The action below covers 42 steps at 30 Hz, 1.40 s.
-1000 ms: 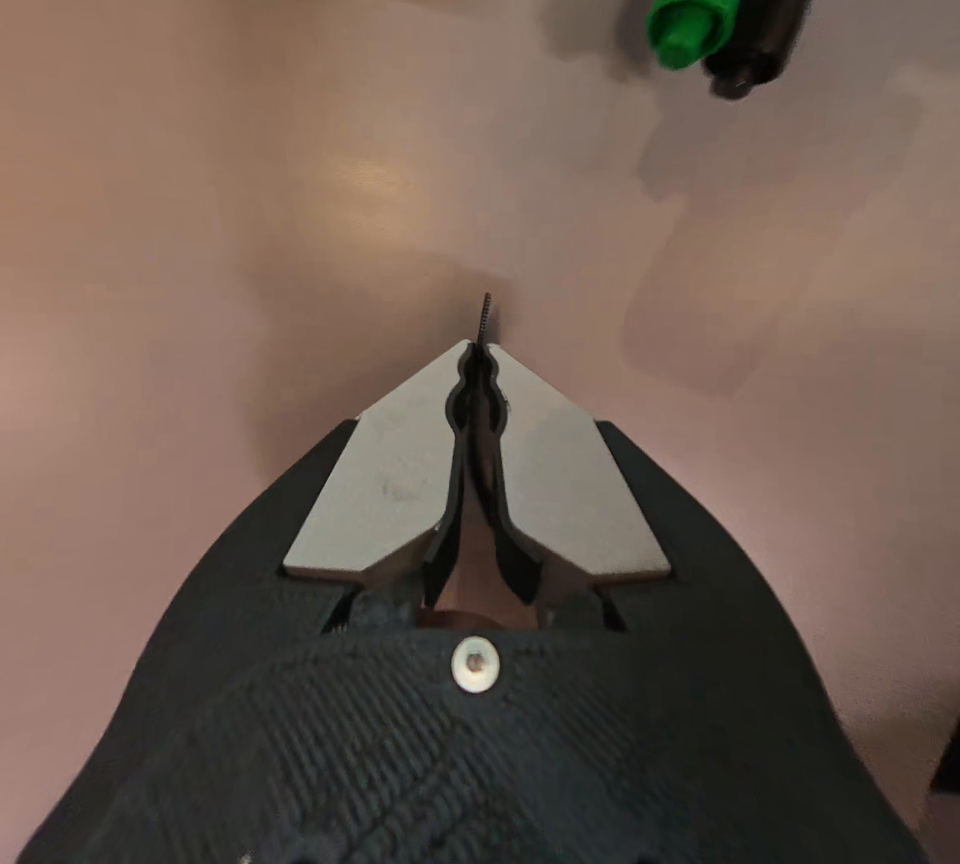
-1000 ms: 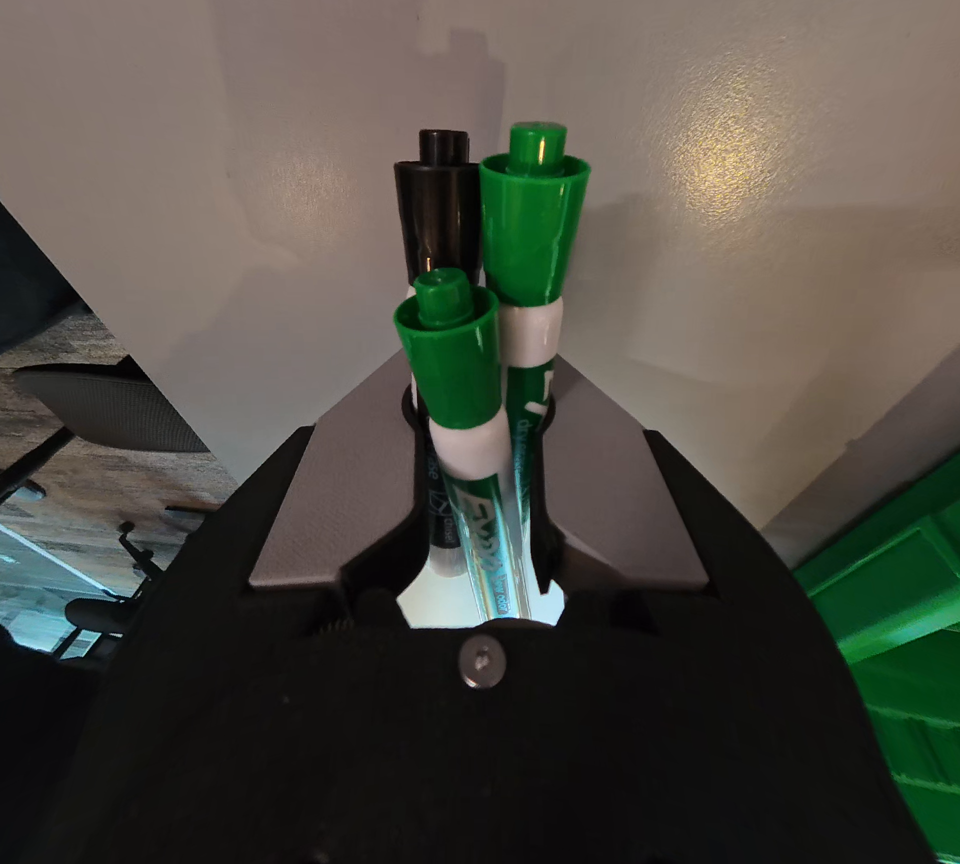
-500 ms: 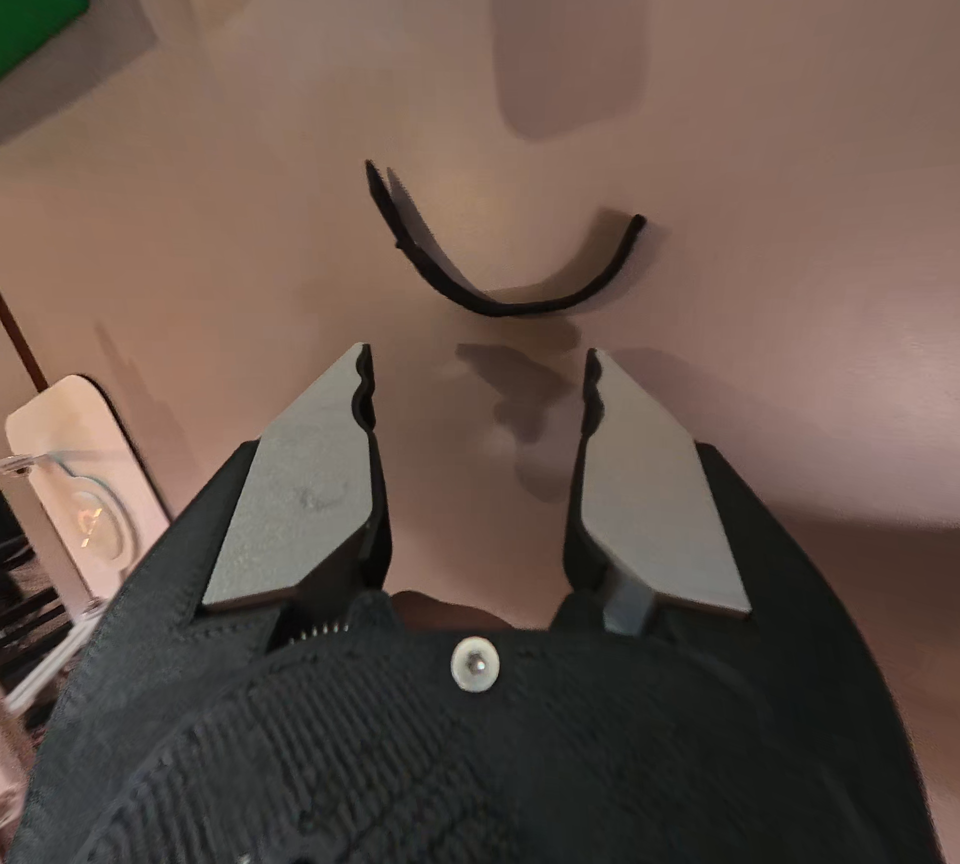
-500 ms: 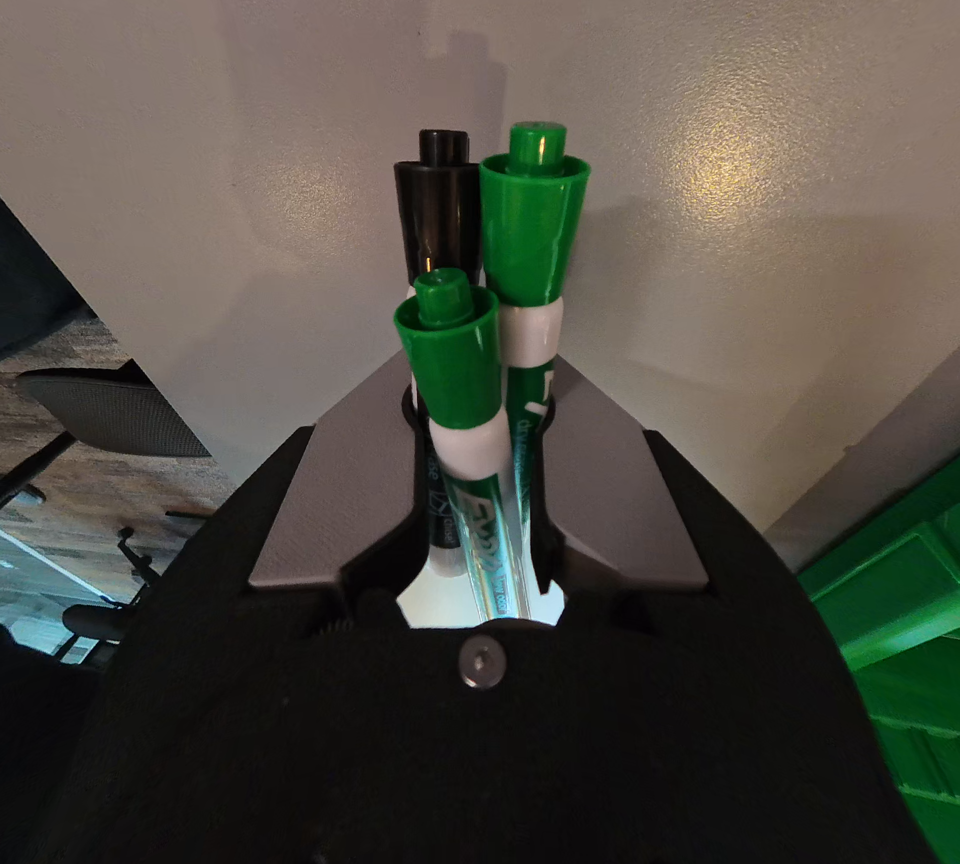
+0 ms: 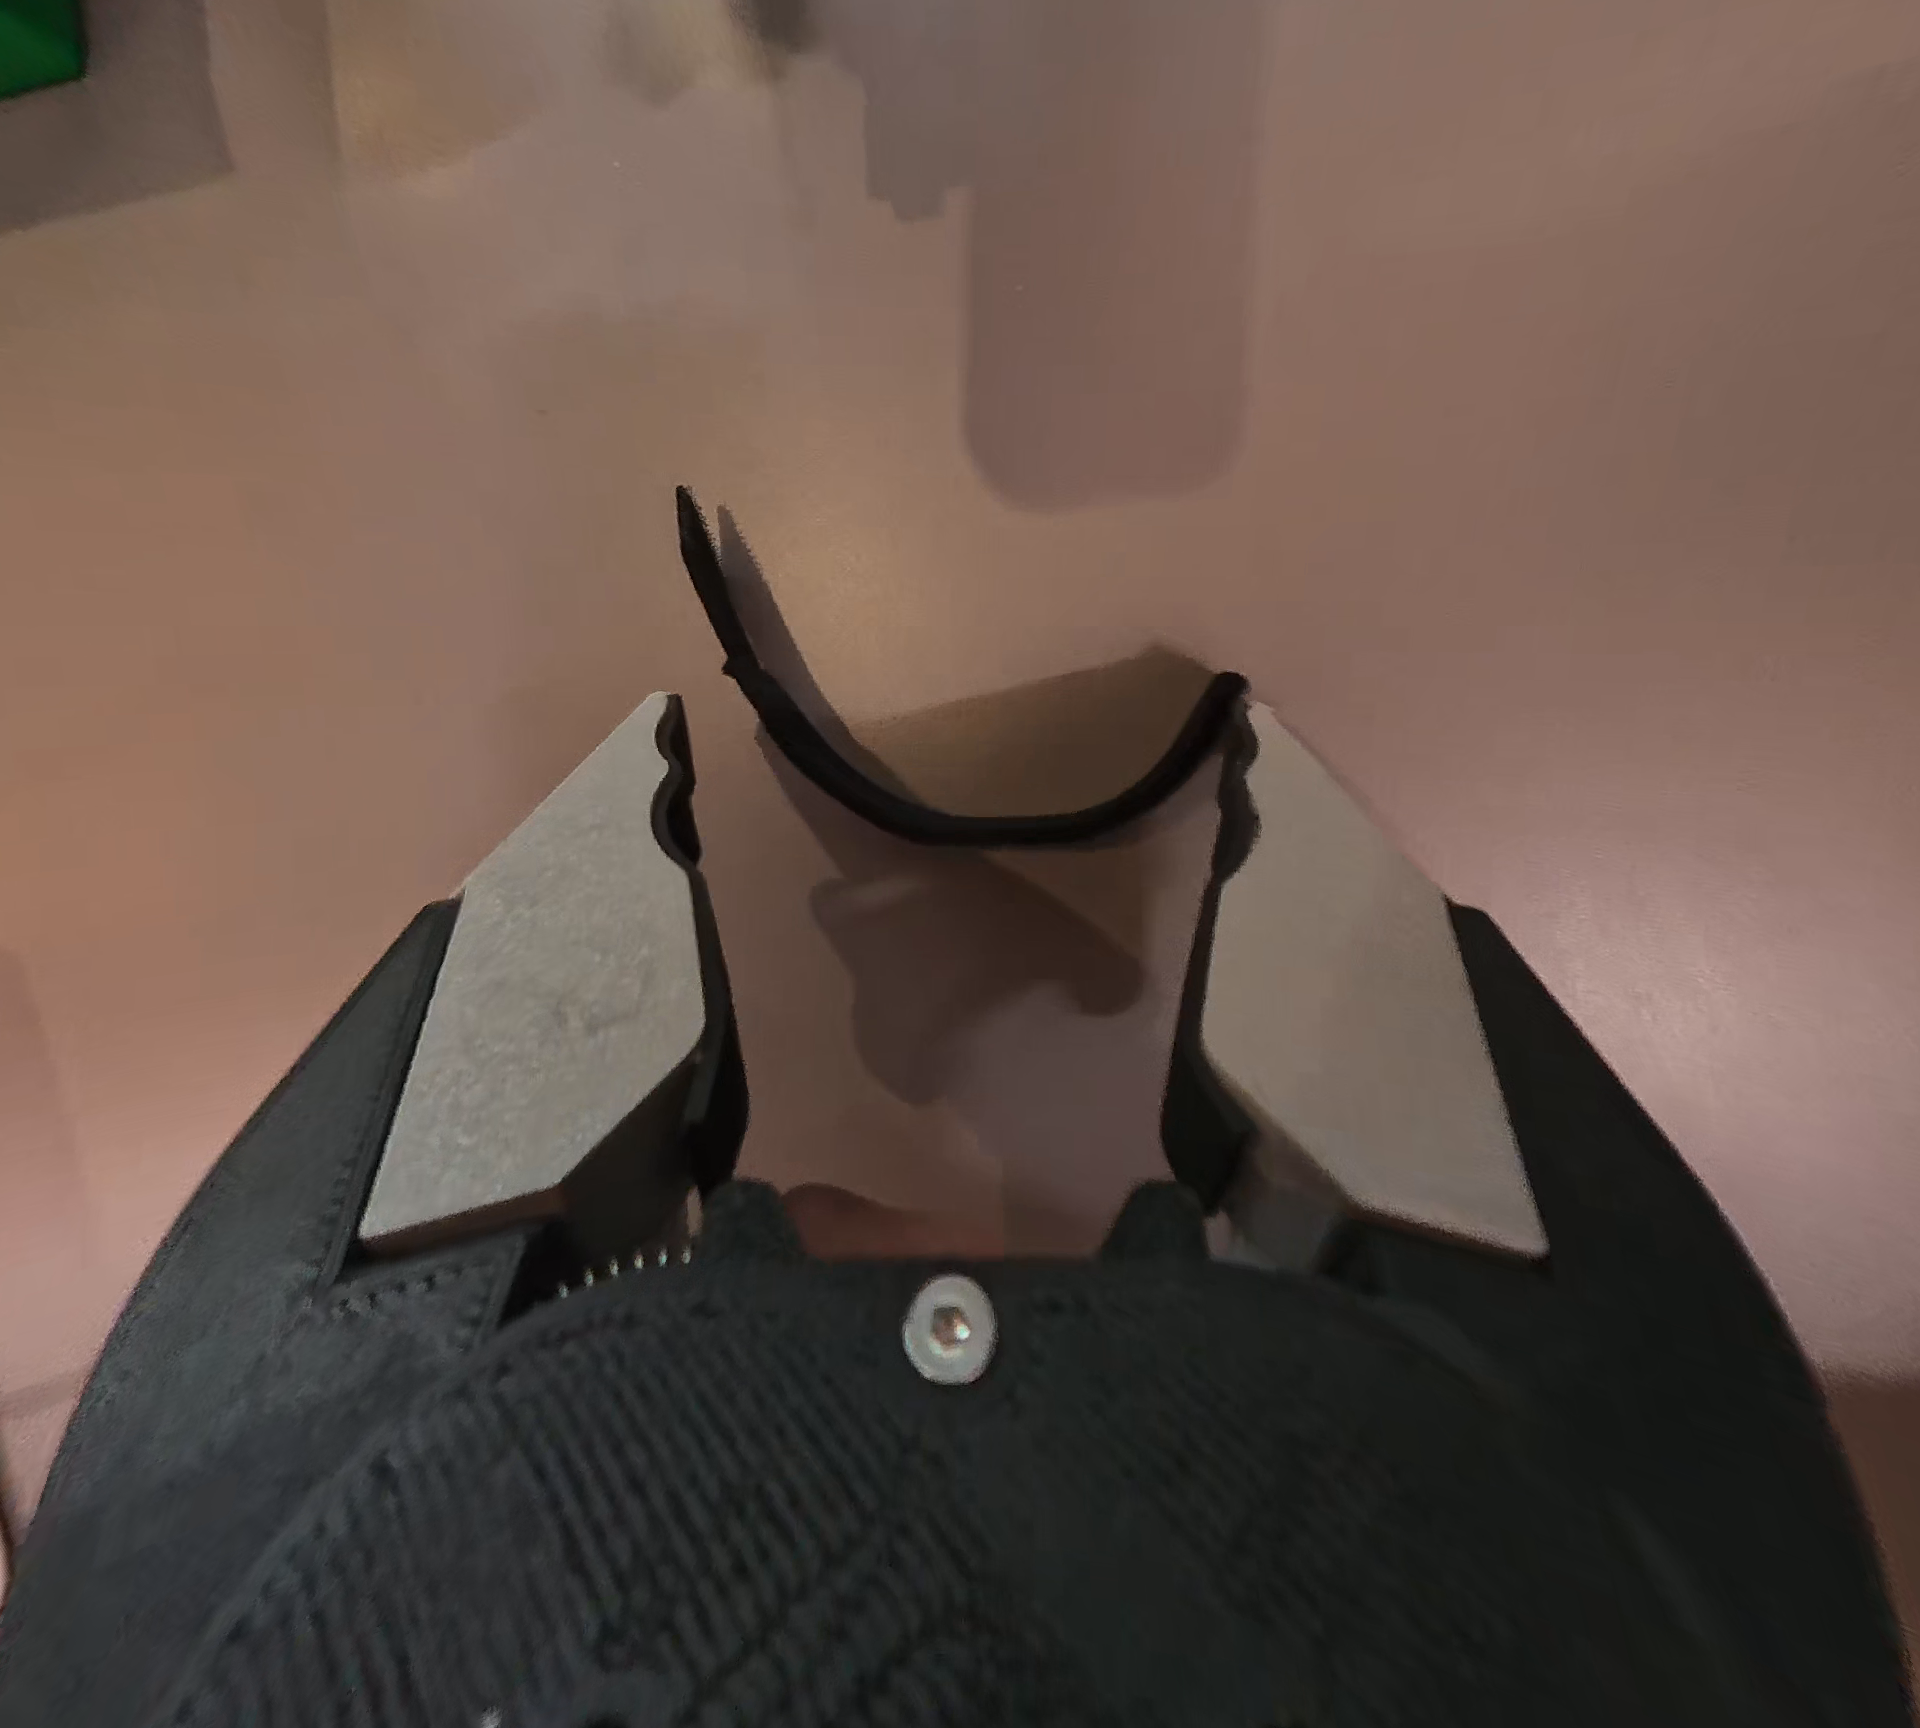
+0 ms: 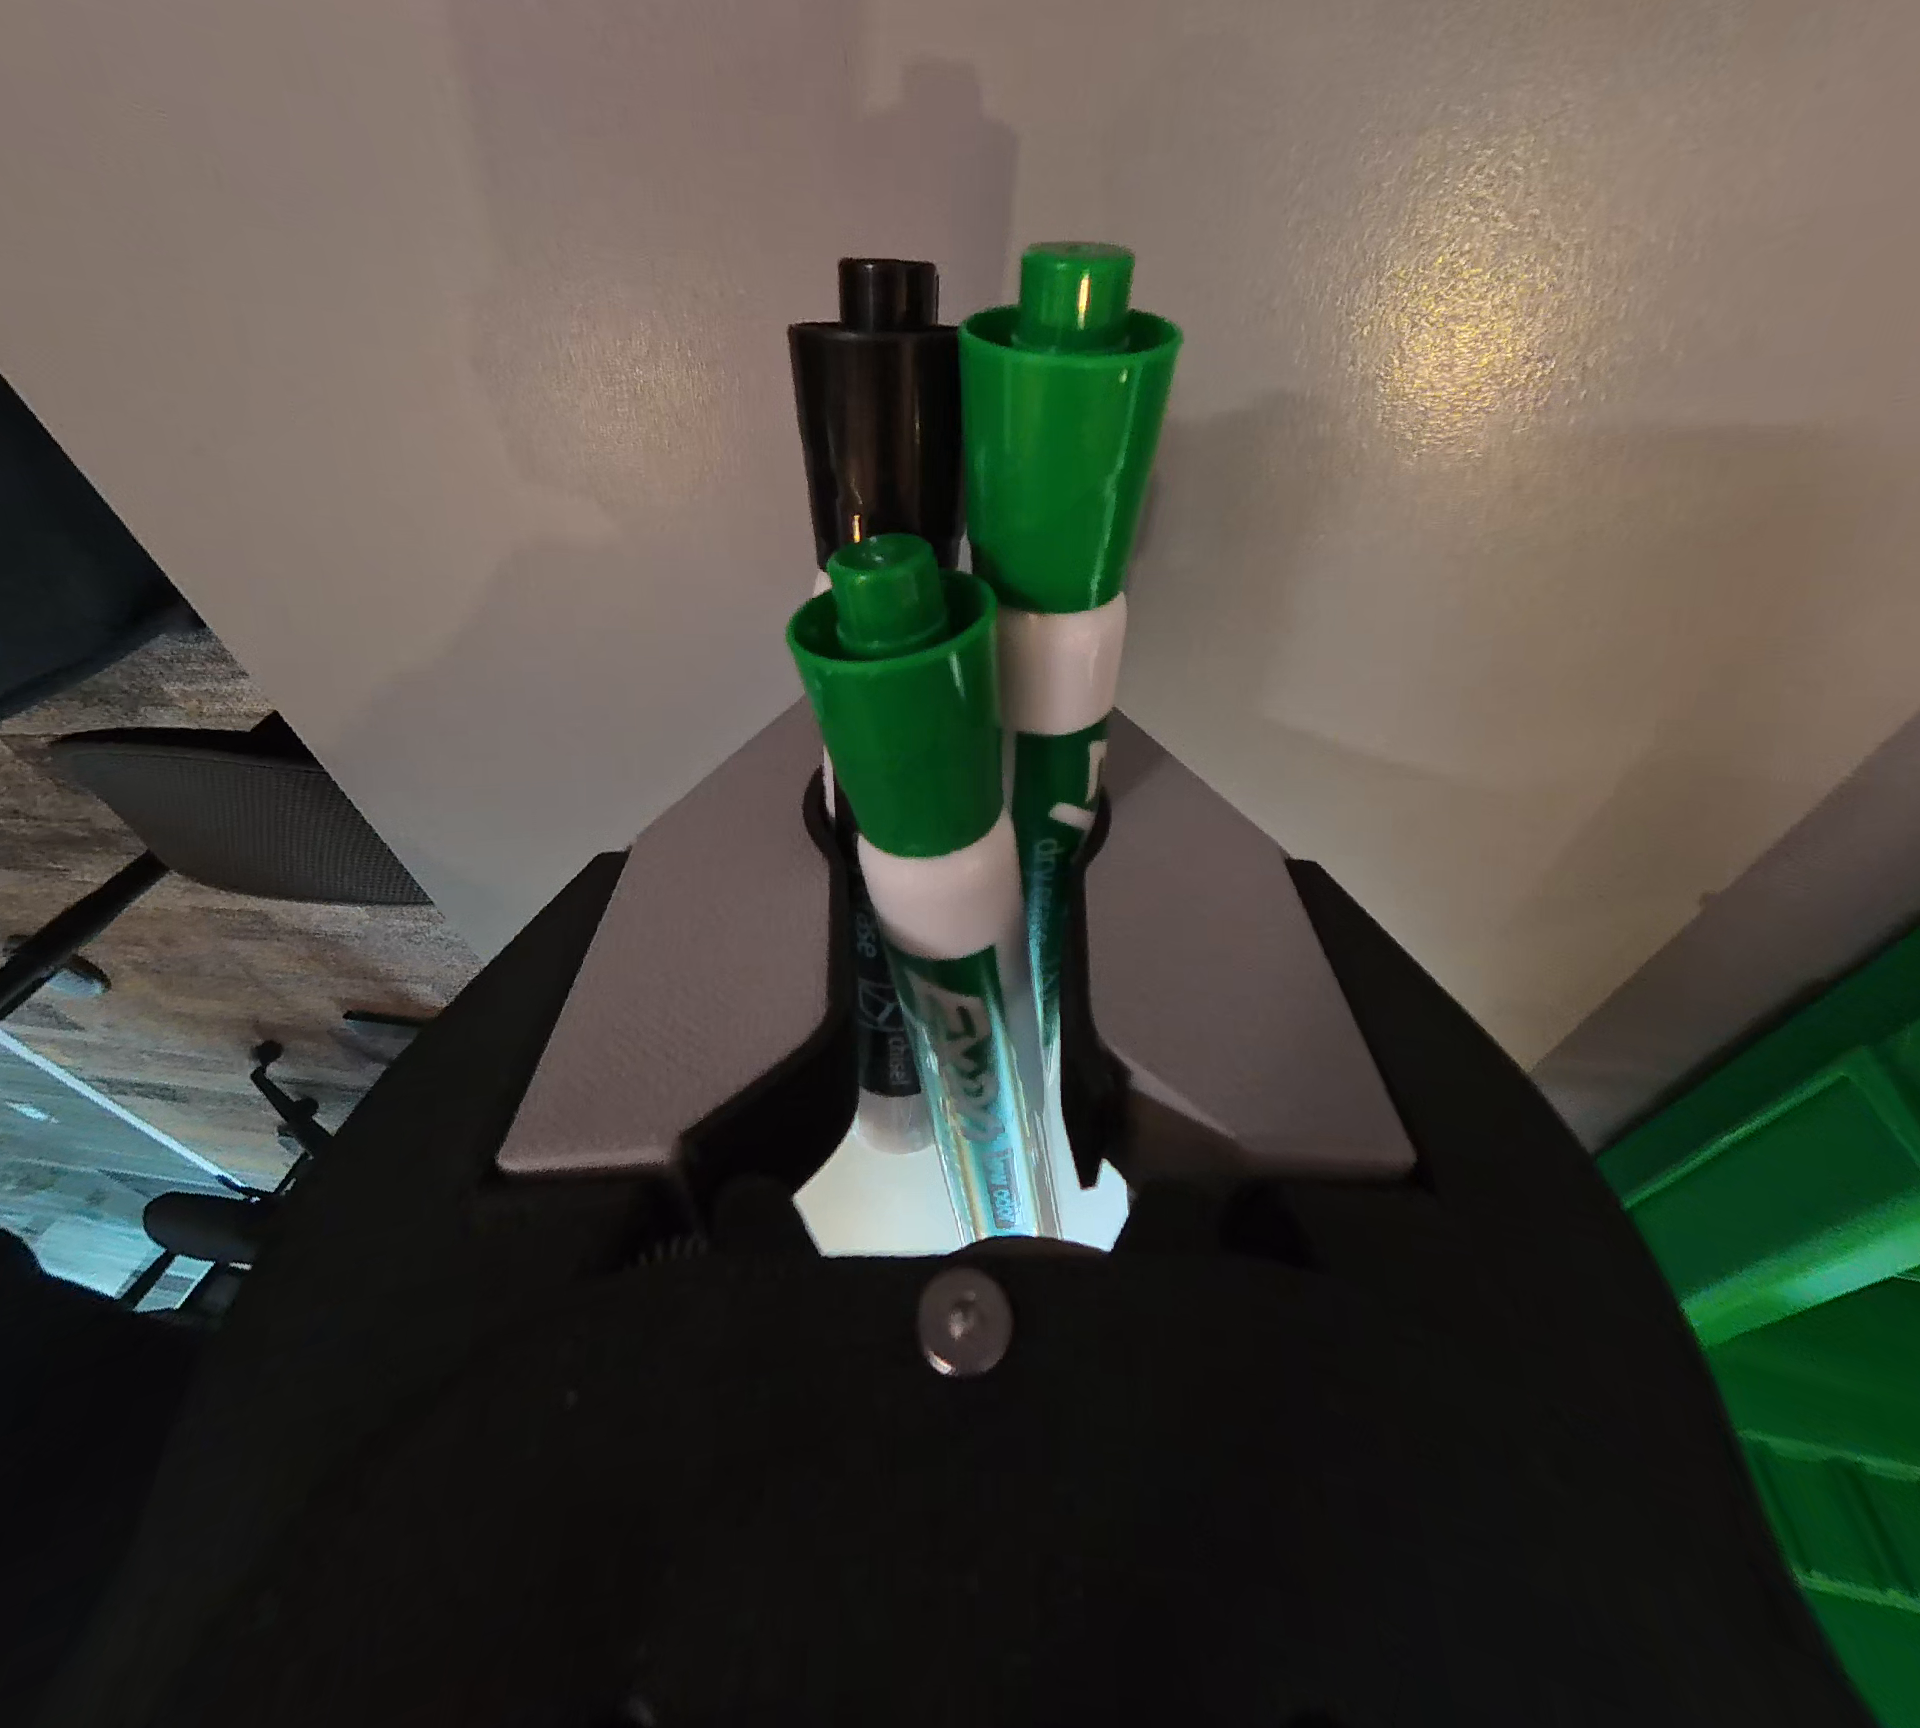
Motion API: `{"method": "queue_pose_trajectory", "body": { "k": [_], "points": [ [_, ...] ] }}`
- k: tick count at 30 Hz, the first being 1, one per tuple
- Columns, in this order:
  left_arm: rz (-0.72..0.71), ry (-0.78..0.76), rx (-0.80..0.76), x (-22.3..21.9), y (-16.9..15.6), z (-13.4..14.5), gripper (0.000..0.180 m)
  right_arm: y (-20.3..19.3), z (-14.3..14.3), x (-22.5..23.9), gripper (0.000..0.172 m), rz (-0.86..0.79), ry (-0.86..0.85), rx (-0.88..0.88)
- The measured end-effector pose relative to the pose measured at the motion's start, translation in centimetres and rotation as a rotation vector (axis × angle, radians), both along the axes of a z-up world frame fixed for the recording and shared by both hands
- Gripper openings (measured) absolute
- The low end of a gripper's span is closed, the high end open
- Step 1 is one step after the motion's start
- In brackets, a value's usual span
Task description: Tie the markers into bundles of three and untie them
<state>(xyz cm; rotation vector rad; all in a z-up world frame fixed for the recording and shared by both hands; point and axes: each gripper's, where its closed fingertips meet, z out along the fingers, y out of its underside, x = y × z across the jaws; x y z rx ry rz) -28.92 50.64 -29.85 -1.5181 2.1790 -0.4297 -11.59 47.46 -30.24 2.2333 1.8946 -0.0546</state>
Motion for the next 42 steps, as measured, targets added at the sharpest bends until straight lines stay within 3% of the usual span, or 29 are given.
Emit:
{"method": "queue_pose_trajectory", "body": {
  "k": [7,9,14,19,25,34,42],
  "points": [
    [0.004,0.029,-0.100,0.6,0.6,-0.5,0.094,0.0,0.0,-0.1,0.037,-0.003,0.008,-0.004],
    [0.016,0.014,-0.124,0.9,0.9,-0.5,0.083,0.0,0.0,-0.1,0.037,-0.003,0.009,-0.004],
    [0.041,-0.038,-0.144,1.4,1.2,-0.4,0.079,0.0,0.0,-0.2,0.037,-0.009,0.019,-0.011],
    [0.100,-0.173,-0.120,2.5,2.5,-0.1,0.063,0.3,0.0,-0.5,0.037,-0.009,0.027,-0.014],
    [0.139,-0.302,-0.129,3.3,2.5,0.1,0.064,0.4,0.1,-1.0,0.037,0.000,0.034,-0.007],
    [0.150,-0.558,-0.117,4.6,2.0,4.1,0.063,1.0,1.0,-1.8,0.037,0.004,0.072,0.025],
    [0.133,-0.644,-0.116,6.1,1.0,5.3,0.062,1.0,1.7,-3.0,0.037,0.031,0.094,0.049]
  ]
}}
